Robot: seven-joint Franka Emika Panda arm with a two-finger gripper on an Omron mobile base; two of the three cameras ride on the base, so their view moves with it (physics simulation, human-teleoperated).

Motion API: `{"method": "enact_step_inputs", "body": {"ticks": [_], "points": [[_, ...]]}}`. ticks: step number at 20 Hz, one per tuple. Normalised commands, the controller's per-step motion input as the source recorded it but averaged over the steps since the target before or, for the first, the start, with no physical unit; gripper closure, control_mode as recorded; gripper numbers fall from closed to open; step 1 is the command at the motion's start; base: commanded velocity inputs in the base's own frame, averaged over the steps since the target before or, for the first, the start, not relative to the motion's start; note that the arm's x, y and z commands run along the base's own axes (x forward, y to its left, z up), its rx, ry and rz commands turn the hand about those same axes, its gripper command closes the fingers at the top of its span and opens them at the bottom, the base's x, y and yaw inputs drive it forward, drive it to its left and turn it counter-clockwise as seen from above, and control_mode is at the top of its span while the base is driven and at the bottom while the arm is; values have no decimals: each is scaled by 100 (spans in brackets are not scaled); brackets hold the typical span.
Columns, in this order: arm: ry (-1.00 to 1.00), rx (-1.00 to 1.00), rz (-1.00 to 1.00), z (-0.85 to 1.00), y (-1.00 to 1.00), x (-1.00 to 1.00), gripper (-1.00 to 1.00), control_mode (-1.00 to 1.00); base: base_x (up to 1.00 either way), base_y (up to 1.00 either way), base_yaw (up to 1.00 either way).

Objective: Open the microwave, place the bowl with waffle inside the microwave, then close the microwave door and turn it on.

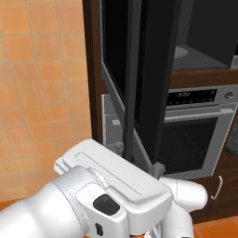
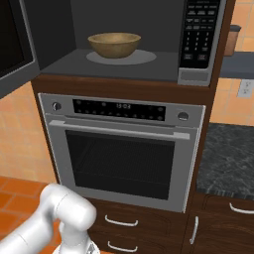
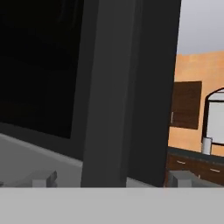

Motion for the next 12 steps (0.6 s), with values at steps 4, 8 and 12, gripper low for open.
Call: {"method": "enact_step_inputs", "body": {"ticks": [4, 8, 12], "points": [[0, 0, 0, 4, -61, -5, -100, -100, 0, 0, 0], [0, 3, 0, 0, -78, 0, -100, -100, 0, 0, 0], [1, 3, -2, 0, -89, 6, -100, -100, 0, 0, 0]]}}
